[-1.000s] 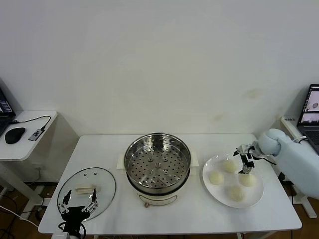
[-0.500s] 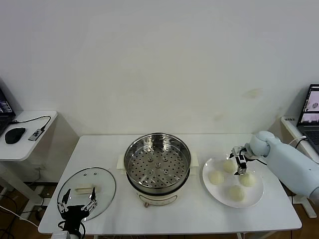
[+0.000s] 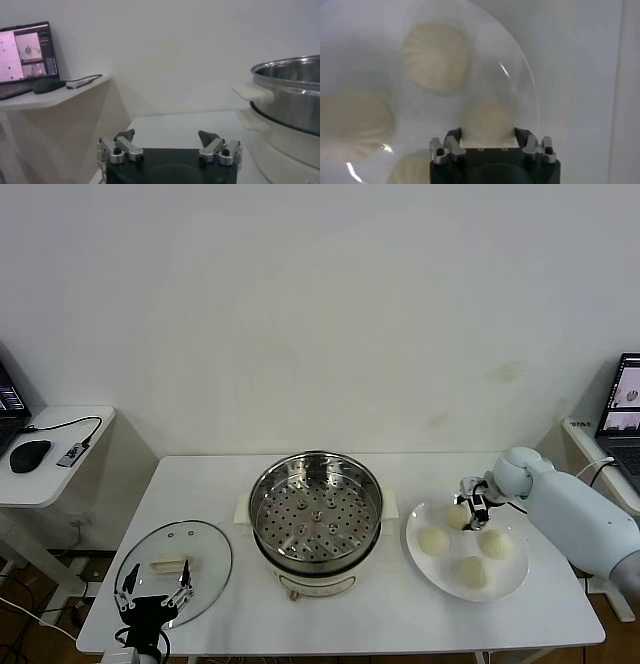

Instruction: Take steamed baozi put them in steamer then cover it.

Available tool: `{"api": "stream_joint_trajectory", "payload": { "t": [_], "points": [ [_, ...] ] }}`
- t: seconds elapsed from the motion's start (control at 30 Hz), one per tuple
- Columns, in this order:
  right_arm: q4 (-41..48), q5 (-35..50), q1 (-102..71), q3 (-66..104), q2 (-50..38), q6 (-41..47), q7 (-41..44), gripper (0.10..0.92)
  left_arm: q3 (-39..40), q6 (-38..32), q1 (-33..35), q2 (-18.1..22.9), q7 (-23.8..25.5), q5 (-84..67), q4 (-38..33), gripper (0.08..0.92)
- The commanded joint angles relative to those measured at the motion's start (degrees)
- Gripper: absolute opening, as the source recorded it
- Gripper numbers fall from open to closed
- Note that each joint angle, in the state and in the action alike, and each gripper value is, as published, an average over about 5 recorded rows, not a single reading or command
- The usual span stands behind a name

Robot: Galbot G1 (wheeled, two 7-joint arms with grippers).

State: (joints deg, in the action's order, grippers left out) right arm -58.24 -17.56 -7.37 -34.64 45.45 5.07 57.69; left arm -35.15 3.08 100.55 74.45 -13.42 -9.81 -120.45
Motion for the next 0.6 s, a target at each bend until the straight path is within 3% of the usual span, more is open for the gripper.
{"api": "stream_joint_trajectory", "payload": {
  "t": [0.03,0.37,0.6],
  "points": [
    [-3.52,1.29,0.84,-0.46,-2.24,0.42,0.17,0.593,-0.1,0.04,0.09,-0.09,-0.04,-0.33,0.2,0.823],
    [-13.42,11.25,14.66,-8.42,-9.84,0.89,1.21,0.585,-0.04,-0.77,-0.17,-1.17,0.86,-3.94,1.06,0.823],
    [-18.13,22.16,30.82,-20.63,-7.29,-0.36,0.28,0.593,0.18,-2.46,-1.19,-2.48,2.75,-7.66,1.62,0.823]
  ]
}}
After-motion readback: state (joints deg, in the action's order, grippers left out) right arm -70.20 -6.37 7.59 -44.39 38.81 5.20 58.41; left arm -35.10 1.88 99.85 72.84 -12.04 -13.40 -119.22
